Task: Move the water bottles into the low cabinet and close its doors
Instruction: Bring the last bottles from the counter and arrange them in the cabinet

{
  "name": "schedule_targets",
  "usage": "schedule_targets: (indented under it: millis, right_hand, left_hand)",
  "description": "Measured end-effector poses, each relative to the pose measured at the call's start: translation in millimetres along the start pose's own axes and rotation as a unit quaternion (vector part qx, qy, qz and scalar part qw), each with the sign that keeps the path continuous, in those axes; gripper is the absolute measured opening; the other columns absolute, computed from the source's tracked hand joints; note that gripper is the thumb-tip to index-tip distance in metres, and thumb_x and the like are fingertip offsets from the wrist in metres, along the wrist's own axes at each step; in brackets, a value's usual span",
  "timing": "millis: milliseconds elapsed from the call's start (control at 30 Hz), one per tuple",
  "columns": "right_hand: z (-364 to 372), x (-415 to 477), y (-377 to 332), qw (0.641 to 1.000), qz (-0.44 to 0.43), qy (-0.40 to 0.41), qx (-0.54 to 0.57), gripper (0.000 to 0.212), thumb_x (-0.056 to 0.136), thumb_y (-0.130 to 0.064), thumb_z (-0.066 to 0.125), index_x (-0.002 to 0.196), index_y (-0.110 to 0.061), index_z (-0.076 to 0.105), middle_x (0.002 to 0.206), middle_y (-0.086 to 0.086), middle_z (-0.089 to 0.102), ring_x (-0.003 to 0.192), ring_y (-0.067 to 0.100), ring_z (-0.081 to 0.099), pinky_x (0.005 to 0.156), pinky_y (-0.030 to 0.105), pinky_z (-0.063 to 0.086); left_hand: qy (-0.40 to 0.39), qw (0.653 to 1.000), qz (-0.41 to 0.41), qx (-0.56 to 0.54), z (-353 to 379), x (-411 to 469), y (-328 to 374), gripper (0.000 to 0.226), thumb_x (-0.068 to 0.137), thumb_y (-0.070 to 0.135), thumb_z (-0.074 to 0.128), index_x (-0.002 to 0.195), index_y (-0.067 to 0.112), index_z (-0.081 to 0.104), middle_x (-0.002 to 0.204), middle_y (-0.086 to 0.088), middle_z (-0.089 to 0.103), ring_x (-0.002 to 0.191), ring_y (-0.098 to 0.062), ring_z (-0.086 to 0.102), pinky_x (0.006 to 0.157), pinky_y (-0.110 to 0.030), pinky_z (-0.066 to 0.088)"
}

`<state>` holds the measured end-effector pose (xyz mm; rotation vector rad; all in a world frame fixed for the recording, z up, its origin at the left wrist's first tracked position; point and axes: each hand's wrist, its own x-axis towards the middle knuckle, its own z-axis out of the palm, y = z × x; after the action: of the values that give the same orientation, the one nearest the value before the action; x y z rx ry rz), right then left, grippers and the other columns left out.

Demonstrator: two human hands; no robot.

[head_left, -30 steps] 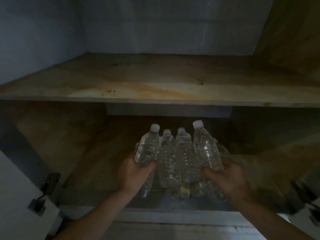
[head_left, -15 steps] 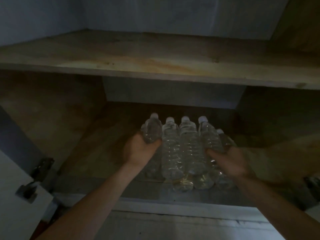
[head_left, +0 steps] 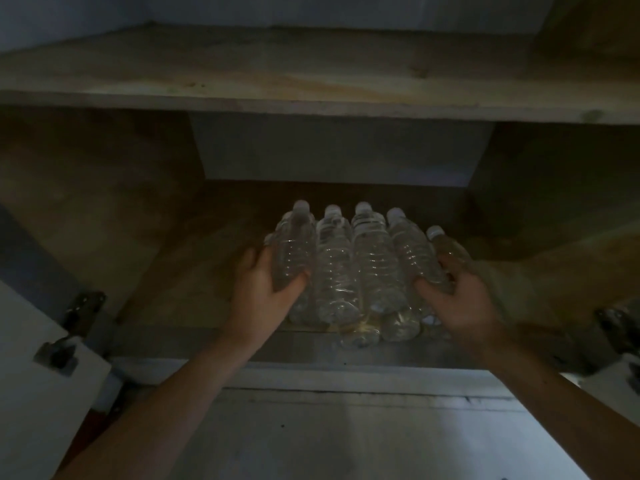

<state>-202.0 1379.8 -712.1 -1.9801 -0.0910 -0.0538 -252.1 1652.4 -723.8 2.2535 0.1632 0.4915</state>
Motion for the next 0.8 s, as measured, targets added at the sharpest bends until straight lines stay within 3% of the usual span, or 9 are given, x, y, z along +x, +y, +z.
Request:
schedule_targets:
  millis: [100,200,267,467,567,600,667,800]
  right_hand:
    - [-11,-12,2,1.0,0.005,-0.004,-0.009,0.032,0.092,-0.027,0.065,0.125,-0.027,0.062,0.109,-0.01,0.069,0.102,0.011,0.065,0.092,0.03,0.051]
    - [-29,-29,5,0.999,-0.024,0.007,-0.027,0.028,0.095,-0.026,0.062,0.121,-0.035,0.059,0.107,-0.018,0.067,0.098,0.003,0.064,0.086,0.025,0.053]
    - [-42,-39,11,0.998,-0.028,0.02,-0.044,0.032,0.096,-0.023,0.059,0.127,-0.031,0.055,0.111,-0.015,0.063,0.1,0.004,0.061,0.086,0.022,0.05]
    - [-71,-50,43,0.992,0.015,0.037,-0.124,0.041,0.092,-0.014,0.065,0.132,-0.013,0.054,0.119,-0.001,0.059,0.108,0.015,0.059,0.094,0.016,0.048]
    - [-78,-47,53,0.987,0.038,0.013,-0.154,0.03,0.096,-0.003,0.057,0.125,-0.009,0.054,0.104,-0.004,0.056,0.094,0.003,0.056,0.077,0.001,0.039]
    - [-78,-45,56,0.987,0.038,0.016,-0.155,0.032,0.094,-0.003,0.06,0.124,-0.01,0.054,0.105,-0.003,0.058,0.096,0.001,0.059,0.078,0.001,0.039]
    - [-78,-38,66,0.982,0.018,0.037,-0.183,0.045,0.086,-0.009,0.071,0.128,-0.011,0.056,0.119,0.002,0.061,0.111,0.014,0.059,0.09,0.01,0.04]
    - [-80,-30,77,0.985,-0.006,0.031,-0.169,0.049,0.084,-0.016,0.075,0.131,-0.012,0.059,0.126,0.005,0.063,0.114,0.022,0.06,0.1,0.026,0.049]
  left_hand:
    - [0.011,0.984,0.138,0.116,0,-4,22,0.06,0.086,0.051,0.052,0.133,0.014,0.056,0.125,-0.005,0.056,0.119,-0.019,0.046,0.095,-0.033,0.043]
    - [-0.052,0.97,0.205,0.122,13,-10,47,0.058,0.087,0.051,0.048,0.132,0.016,0.055,0.127,-0.002,0.055,0.12,-0.015,0.045,0.099,-0.031,0.041]
    - [-0.088,0.959,0.237,0.126,26,-14,61,0.058,0.088,0.051,0.048,0.133,0.014,0.055,0.128,-0.001,0.056,0.12,-0.015,0.046,0.1,-0.032,0.042]
    - [-0.17,0.936,0.269,0.151,69,-18,90,0.069,0.085,0.056,0.056,0.141,0.017,0.047,0.139,0.0,0.051,0.13,-0.018,0.044,0.108,-0.037,0.04]
    - [-0.172,0.926,0.282,0.182,85,-13,101,0.075,0.082,0.056,0.065,0.144,0.018,0.044,0.143,-0.002,0.048,0.133,-0.021,0.042,0.11,-0.037,0.034]
    - [-0.174,0.923,0.284,0.194,90,-11,105,0.077,0.082,0.057,0.065,0.145,0.019,0.041,0.145,-0.001,0.046,0.135,-0.021,0.04,0.112,-0.036,0.031]
    - [-0.173,0.918,0.286,0.212,98,-7,111,0.078,0.084,0.058,0.062,0.148,0.021,0.037,0.15,-0.001,0.042,0.139,-0.019,0.035,0.114,-0.035,0.027]
    - [-0.168,0.913,0.294,0.227,106,1,111,0.074,0.089,0.058,0.057,0.149,0.021,0.035,0.154,0.0,0.039,0.141,-0.018,0.034,0.115,-0.031,0.027]
